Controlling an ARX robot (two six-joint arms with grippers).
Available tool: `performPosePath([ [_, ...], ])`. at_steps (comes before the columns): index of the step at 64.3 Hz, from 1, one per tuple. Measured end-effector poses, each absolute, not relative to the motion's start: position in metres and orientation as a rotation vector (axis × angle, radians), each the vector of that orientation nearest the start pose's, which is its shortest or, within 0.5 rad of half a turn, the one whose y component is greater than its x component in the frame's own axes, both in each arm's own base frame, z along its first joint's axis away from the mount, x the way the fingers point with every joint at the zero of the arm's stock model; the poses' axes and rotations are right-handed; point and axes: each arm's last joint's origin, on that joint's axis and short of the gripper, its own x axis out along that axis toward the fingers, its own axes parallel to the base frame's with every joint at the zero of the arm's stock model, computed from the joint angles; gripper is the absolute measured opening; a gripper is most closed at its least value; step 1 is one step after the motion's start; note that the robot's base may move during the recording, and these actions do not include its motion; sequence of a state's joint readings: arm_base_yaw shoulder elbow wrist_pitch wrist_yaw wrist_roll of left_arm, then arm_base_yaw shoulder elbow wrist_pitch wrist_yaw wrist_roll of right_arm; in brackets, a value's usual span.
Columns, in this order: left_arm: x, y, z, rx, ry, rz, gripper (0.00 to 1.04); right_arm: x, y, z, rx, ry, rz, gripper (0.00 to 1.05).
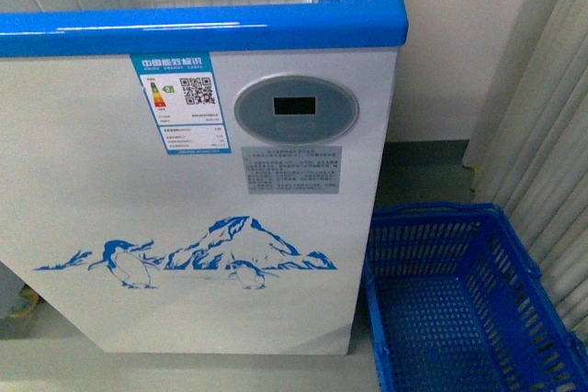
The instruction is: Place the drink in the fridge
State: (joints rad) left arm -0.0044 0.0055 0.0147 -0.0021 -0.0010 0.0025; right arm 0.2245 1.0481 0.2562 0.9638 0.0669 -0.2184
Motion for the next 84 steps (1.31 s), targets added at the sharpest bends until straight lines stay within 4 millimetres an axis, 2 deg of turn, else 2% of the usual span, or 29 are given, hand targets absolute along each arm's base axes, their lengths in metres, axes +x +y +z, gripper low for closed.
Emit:
performPosePath([
  [12,0.097,0.0,0.168,0.002,-0.006,-0.004,0.97,0.237,0.074,0.232,-0.257,-0.163,0.202,0.42],
  [27,0.097,0.0,0.168,0.002,-0.007,-0.004,0.97,0.317,0.131,0.254,-0.382,-0.123,0.281,0.42],
  [41,0.097,0.0,0.168,0.002,-0.007,-0.004,0.97,0.365,0.174,0.264,-0.504,-0.12,0.342,0.42],
  [63,0.097,0.0,0.168,0.002,-0.007,-0.004,0.97,0.423,0.241,0.273,-0.741,-0.134,0.435,0.42],
  [75,0.097,0.0,0.168,0.002,-0.007,-0.004,0.97,0.447,0.265,0.273,-0.843,-0.134,0.466,0.42],
  [84,0.097,0.0,0.168,0.002,-0.007,-0.004,0.97,0.457,0.278,0.272,-0.899,-0.134,0.482,0.42],
])
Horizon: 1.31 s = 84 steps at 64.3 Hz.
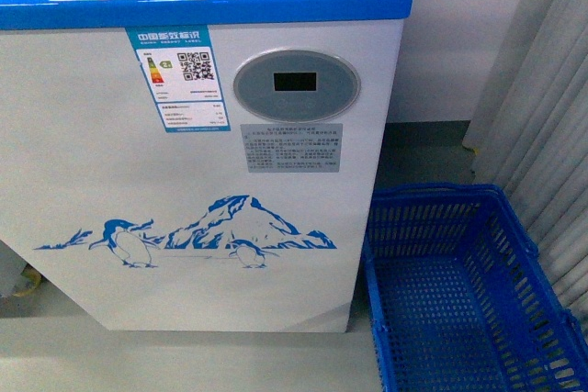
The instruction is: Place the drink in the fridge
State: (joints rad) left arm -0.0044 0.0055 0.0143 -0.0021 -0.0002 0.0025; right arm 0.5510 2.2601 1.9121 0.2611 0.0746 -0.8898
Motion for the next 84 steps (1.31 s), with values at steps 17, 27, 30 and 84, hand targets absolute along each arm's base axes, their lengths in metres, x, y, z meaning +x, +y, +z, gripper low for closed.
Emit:
performPosePath([
  [17,0.097,0.0,0.168,0.002,-0.007,-0.004,0.97,0.477,0.303,0.262,-0.985,-0.126,0.504,0.42],
  [27,0.097,0.0,0.168,0.002,-0.007,-0.004,0.97,0.505,0.313,0.246,-1.032,-0.077,0.52,0.42],
  [30,0.097,0.0,0.168,0.002,-0.007,-0.004,0.97,0.511,0.315,0.24,-1.042,-0.063,0.527,0.42],
  [84,0.097,0.0,0.168,0.002,-0.007,-0.004,0.97,0.519,0.324,0.213,-1.09,-0.04,0.486,0.41],
])
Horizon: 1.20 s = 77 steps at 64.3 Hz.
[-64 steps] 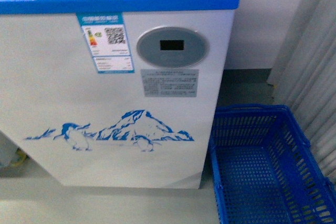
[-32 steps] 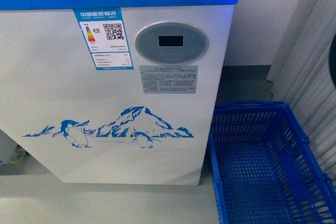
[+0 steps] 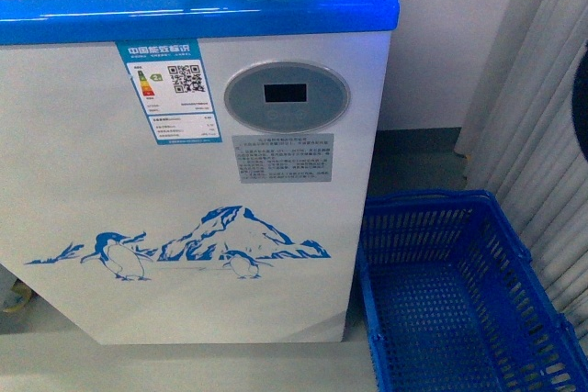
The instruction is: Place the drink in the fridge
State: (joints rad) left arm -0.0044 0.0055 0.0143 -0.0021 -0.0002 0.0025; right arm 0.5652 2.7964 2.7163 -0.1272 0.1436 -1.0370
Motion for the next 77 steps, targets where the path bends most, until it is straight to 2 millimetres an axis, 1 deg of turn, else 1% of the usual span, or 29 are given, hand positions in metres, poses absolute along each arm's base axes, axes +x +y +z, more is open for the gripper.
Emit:
performPosePath([
  [9,0.097,0.0,0.168,0.002,-0.007,-0.004,0.97,0.517,0.321,0.213,-1.078,-0.061,0.473,0.41],
  [22,0.097,0.0,0.168,0.002,-0.007,-0.004,0.97,0.514,0.316,0.194,-1.089,-0.004,0.497,0.41],
  [26,0.097,0.0,0.168,0.002,-0.007,-0.004,0.97,0.514,0.316,0.192,-1.089,-0.002,0.503,0.41],
  [65,0.097,0.0,0.168,0.002,-0.007,-0.004,0.97,0.514,0.316,0.192,-1.08,-0.008,0.508,0.41],
  [68,0.097,0.0,0.168,0.002,-0.007,-0.004,0.97,0.514,0.316,0.192,-1.08,-0.008,0.511,0.47],
  [69,0.097,0.0,0.168,0.002,-0.007,-0.004,0.97,0.514,0.316,0.192,-1.08,-0.005,0.519,0.51],
  [74,0.097,0.0,0.168,0.002,-0.007,-0.004,0.97,0.513,0.317,0.191,-1.079,-0.002,0.531,0.62],
  [76,0.097,0.0,0.168,0.002,-0.007,-0.004,0.97,0.513,0.317,0.191,-1.078,-0.002,0.537,0.69],
  [77,0.097,0.0,0.168,0.002,-0.007,-0.004,0.97,0.513,0.317,0.191,-1.078,-0.001,0.539,0.71],
])
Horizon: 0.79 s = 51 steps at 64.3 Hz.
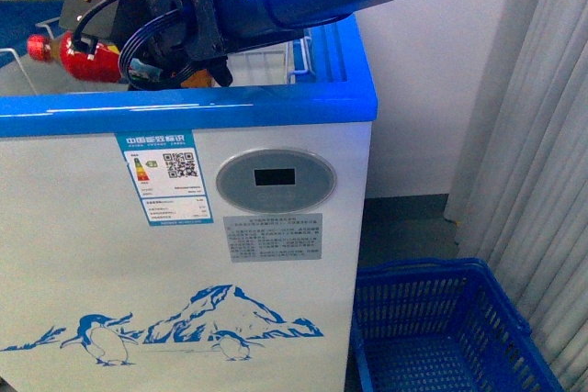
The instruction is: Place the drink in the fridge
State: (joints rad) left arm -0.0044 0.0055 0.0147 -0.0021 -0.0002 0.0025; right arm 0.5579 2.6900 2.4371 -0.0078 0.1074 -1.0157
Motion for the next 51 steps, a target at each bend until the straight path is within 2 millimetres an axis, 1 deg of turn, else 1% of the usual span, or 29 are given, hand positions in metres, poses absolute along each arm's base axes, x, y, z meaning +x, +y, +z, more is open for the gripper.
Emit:
performPosePath([
  [4,0.097,0.0,0.168,0.002,-0.007,-0.004,0.97,0.513,0.317,0.192,-1.077,-0.006,0.538,0.79],
  [7,0.097,0.0,0.168,0.002,-0.007,-0.004,0.97,0.513,0.316,0.197,-1.071,-0.014,0.529,0.87],
  [12,0.097,0.0,0.168,0.002,-0.007,-0.004,0.97,0.513,0.315,0.206,-1.061,-0.035,0.516,0.98],
  [19,0.097,0.0,0.168,0.002,-0.007,-0.005,0.97,0.511,0.313,0.22,-1.047,-0.071,0.492,0.97],
  [24,0.097,0.0,0.168,0.002,-0.007,-0.004,0.97,0.509,0.311,0.225,-1.039,-0.083,0.483,0.97],
  [35,0.097,0.0,0.168,0.002,-0.007,-0.004,0.97,0.507,0.31,0.225,-0.98,-0.069,0.49,0.97],
  [41,0.097,0.0,0.168,0.002,-0.007,-0.004,0.97,0.506,0.309,0.226,-0.925,-0.079,0.466,0.97],
  [51,0.097,0.0,0.168,0.002,-0.007,-0.004,0.97,0.503,0.305,0.242,-0.797,-0.111,0.403,0.97],
])
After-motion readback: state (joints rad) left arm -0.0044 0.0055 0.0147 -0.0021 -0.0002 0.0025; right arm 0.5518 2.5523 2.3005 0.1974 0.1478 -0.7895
